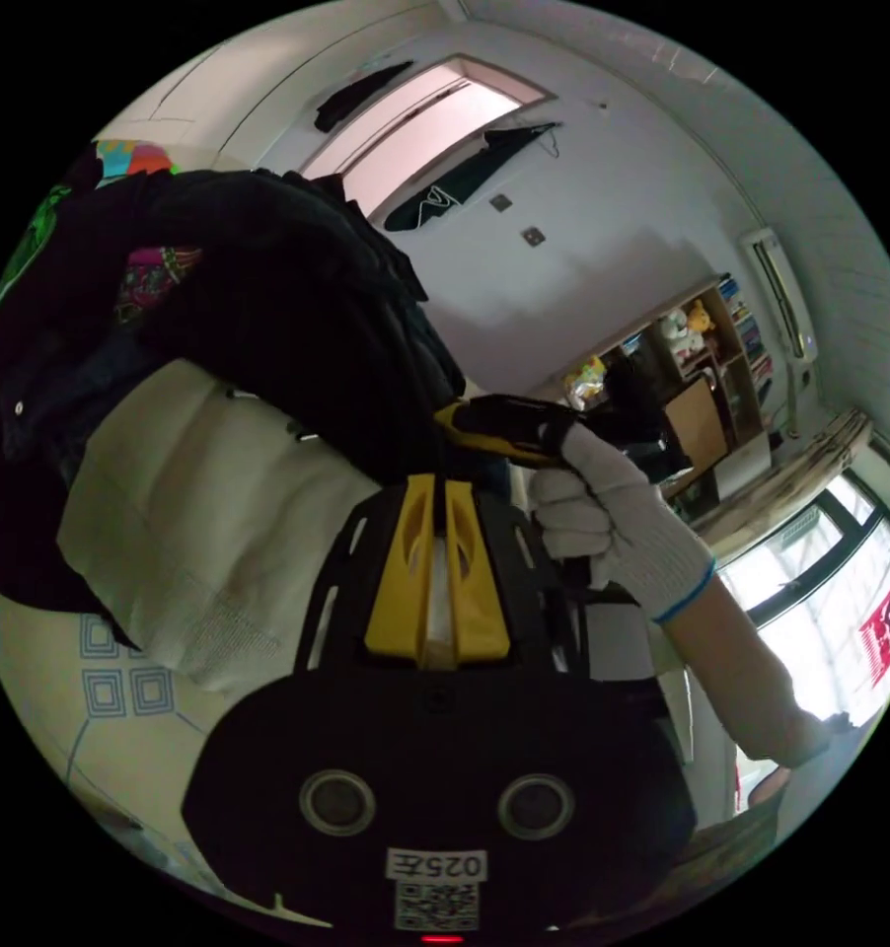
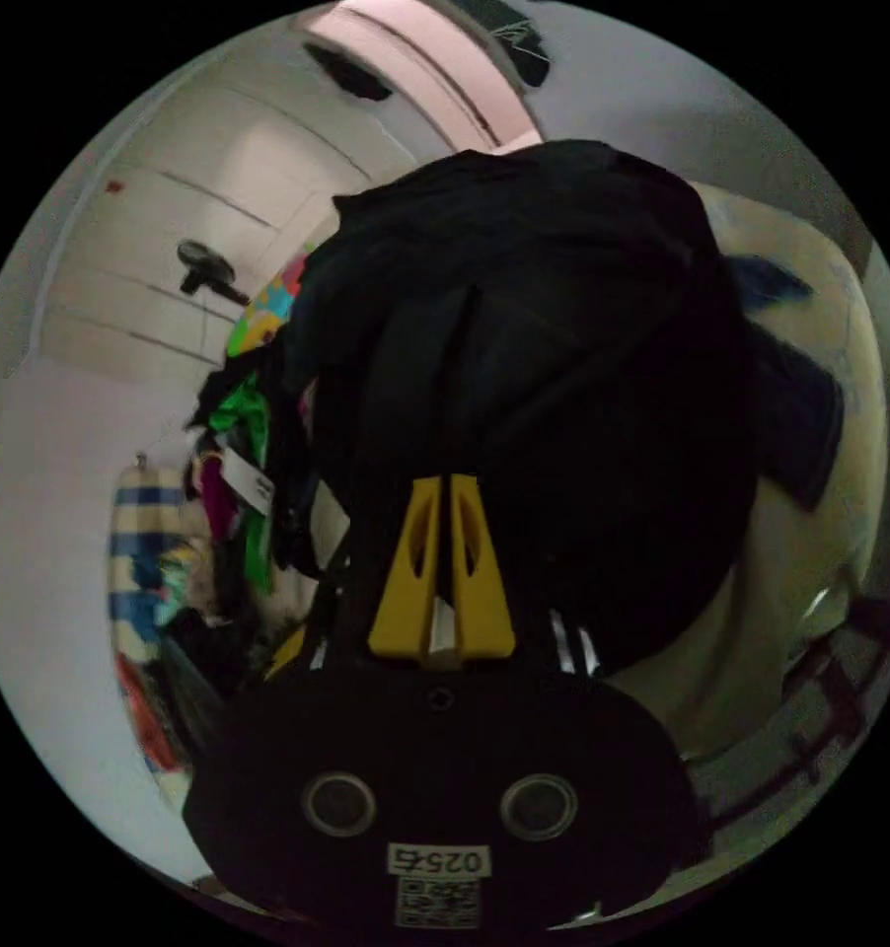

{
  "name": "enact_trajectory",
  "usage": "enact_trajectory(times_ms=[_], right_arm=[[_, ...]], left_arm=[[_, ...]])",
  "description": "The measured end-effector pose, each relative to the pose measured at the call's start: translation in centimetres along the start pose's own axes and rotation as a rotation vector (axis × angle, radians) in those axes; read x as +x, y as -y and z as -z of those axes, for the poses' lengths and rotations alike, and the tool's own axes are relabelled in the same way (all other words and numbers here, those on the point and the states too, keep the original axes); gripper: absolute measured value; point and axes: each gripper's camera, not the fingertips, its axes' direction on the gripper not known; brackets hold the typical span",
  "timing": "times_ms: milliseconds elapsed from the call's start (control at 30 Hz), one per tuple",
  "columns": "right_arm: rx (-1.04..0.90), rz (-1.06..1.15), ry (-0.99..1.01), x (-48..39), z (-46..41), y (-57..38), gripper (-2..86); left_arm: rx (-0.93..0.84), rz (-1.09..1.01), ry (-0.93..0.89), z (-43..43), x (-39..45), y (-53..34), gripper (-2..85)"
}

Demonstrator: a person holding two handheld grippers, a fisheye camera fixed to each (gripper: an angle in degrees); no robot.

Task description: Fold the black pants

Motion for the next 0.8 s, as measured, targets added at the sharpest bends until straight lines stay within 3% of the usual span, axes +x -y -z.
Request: enact_trajectory(times_ms=[133, 167, 200, 333, 533, 667, 733, 800], right_arm=[[-0.083, 0.064, -0.142, -4.6, -2.2, -1.1, -0.7], [-0.227, 0.054, 0.002, -4.8, -4.0, -1.6, -0.8], [-0.241, 0.061, 0.056, -4.7, -4.5, -2.5, -0.9], [-0.093, -0.111, 0.209, -2.5, -4.5, -5.4, -0.9], [0.0, 0.122, -0.096, -9.6, -3.2, -6.5, 0.3], [0.218, 0.028, -0.081, -11.3, 0.7, -6.8, 14.3], [0.2, 0.055, -0.089, -12.4, 1.1, -5.3, 21.1], [0.101, 0.102, -0.134, -14.3, -1.0, -2.9, 23.0]], left_arm=[[-0.024, 0.046, -0.025, 1.8, 0.8, -0.4, -1.5], [-0.054, 0.057, 0.033, 2.1, 1.2, -0.6, -1.5], [-0.072, 0.018, 0.098, 2.4, 2.0, -1.0, -1.4], [-0.122, 0.019, 0.097, 3.3, 3.3, -1.1, -1.3], [-0.174, -0.12, 0.208, 4.9, 7.2, -0.8, -1.1], [0.091, -0.142, 0.092, 10.4, 7.7, -2.0, 2.2], [0.288, -0.113, 0.074, 13.2, 7.7, -2.5, 9.9], [0.286, -0.038, 0.149, 13.3, 7.4, 0.6, 17.6]])
